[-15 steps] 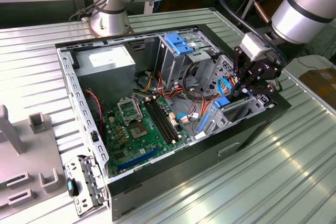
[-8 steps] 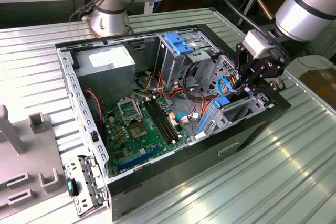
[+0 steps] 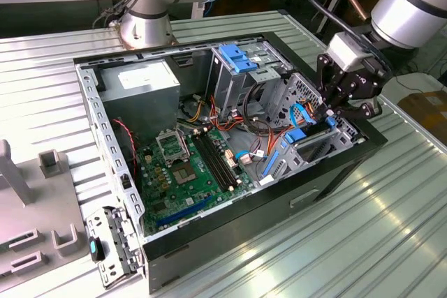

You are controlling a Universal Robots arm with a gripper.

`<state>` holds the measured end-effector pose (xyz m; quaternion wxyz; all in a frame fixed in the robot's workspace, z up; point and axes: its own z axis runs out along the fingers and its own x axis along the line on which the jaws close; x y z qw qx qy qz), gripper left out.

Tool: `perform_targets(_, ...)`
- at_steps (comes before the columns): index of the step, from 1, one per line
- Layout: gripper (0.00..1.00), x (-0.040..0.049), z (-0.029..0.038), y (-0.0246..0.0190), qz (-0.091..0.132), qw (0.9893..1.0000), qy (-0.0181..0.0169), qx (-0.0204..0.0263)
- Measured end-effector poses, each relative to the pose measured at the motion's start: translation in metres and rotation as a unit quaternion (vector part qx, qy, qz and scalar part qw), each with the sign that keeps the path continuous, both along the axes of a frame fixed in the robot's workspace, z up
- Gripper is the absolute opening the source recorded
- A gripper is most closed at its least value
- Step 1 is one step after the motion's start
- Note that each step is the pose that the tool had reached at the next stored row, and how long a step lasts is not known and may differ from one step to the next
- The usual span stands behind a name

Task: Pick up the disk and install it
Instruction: 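Insert the second disk wire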

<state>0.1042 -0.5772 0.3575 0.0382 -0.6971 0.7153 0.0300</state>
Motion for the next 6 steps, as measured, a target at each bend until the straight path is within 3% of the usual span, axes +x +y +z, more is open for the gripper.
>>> perform_targets(6, 0.11, 0.0, 0.0005, 0.0, 0.0, 1.0, 0.0, 0.0)
